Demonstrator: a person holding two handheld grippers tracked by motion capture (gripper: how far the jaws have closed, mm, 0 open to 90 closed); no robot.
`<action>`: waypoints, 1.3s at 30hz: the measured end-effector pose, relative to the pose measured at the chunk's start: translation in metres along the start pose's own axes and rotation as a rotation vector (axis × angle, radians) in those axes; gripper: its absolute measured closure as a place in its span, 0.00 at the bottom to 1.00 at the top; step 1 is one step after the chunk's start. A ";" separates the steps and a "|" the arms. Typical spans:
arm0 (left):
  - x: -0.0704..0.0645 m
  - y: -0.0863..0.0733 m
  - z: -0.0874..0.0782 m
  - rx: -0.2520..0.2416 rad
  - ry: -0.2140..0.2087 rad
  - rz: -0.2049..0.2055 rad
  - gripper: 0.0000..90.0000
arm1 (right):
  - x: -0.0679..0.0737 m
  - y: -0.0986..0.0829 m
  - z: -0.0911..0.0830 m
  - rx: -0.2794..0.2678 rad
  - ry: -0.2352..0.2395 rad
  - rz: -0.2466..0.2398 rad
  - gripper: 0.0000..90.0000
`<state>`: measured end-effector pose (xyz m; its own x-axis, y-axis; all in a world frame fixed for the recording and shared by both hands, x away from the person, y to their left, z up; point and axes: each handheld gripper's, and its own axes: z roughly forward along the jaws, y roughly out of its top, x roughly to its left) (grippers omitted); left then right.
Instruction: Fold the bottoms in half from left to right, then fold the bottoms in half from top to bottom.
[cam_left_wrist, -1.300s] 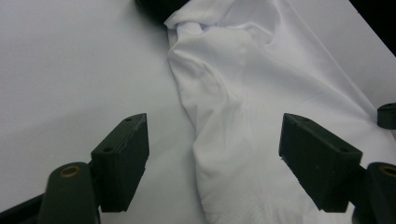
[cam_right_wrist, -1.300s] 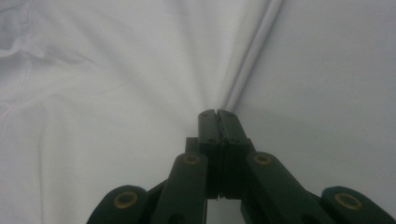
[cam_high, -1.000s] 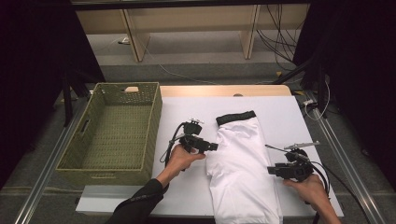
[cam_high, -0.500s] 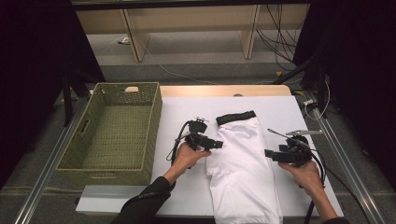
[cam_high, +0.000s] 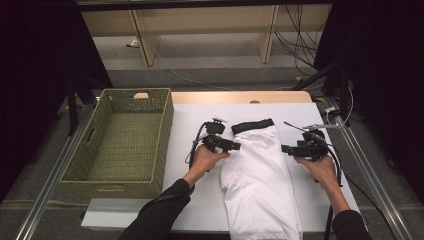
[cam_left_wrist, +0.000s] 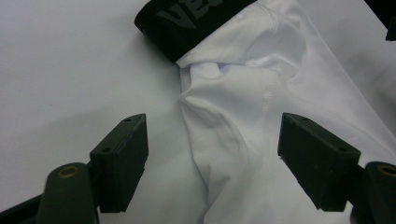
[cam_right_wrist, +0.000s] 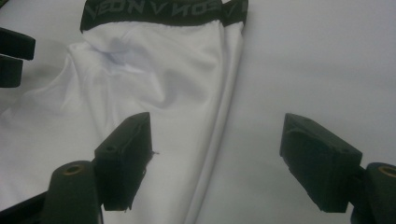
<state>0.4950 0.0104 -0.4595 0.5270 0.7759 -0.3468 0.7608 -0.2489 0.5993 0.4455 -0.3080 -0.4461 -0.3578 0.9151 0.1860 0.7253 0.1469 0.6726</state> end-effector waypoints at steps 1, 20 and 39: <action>0.000 0.001 0.001 0.002 -0.001 -0.002 0.27 | -0.001 0.001 0.001 0.003 0.000 0.002 0.30; 0.001 0.010 0.022 0.057 0.022 -0.024 0.29 | -0.001 0.012 0.015 0.021 -0.017 -0.003 0.29; 0.001 0.014 0.030 0.093 0.039 -0.027 0.48 | 0.000 0.016 0.020 0.030 -0.009 -0.016 0.30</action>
<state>0.5172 -0.0097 -0.4729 0.4922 0.8044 -0.3325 0.8073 -0.2790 0.5200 0.4684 -0.2981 -0.4495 -0.3638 0.9160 0.1690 0.7371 0.1722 0.6535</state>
